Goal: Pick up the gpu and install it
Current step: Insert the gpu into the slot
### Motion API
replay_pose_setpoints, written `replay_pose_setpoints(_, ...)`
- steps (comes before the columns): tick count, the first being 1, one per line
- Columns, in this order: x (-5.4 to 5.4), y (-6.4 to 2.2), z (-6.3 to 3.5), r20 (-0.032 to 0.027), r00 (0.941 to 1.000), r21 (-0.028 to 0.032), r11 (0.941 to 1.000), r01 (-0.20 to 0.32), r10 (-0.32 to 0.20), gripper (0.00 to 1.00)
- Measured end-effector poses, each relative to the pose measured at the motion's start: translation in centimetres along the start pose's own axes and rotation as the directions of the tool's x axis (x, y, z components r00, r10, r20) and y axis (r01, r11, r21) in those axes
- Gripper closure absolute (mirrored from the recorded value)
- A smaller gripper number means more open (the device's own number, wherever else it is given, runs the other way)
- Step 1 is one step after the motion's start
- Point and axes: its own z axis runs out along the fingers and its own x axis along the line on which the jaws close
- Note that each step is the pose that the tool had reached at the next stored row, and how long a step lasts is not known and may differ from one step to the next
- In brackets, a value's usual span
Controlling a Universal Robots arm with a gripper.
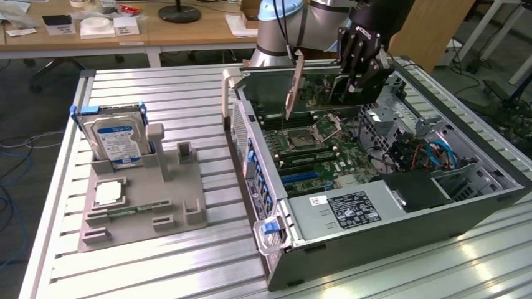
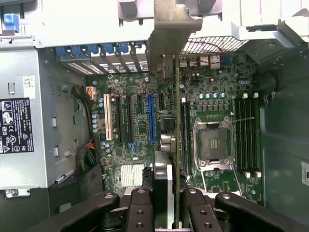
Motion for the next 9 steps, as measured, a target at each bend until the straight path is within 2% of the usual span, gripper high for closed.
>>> replay_pose_setpoints(9,0.03,-0.01,0.22,0.0000,1.0000,0.0000,1.0000,0.000,0.000,0.72)
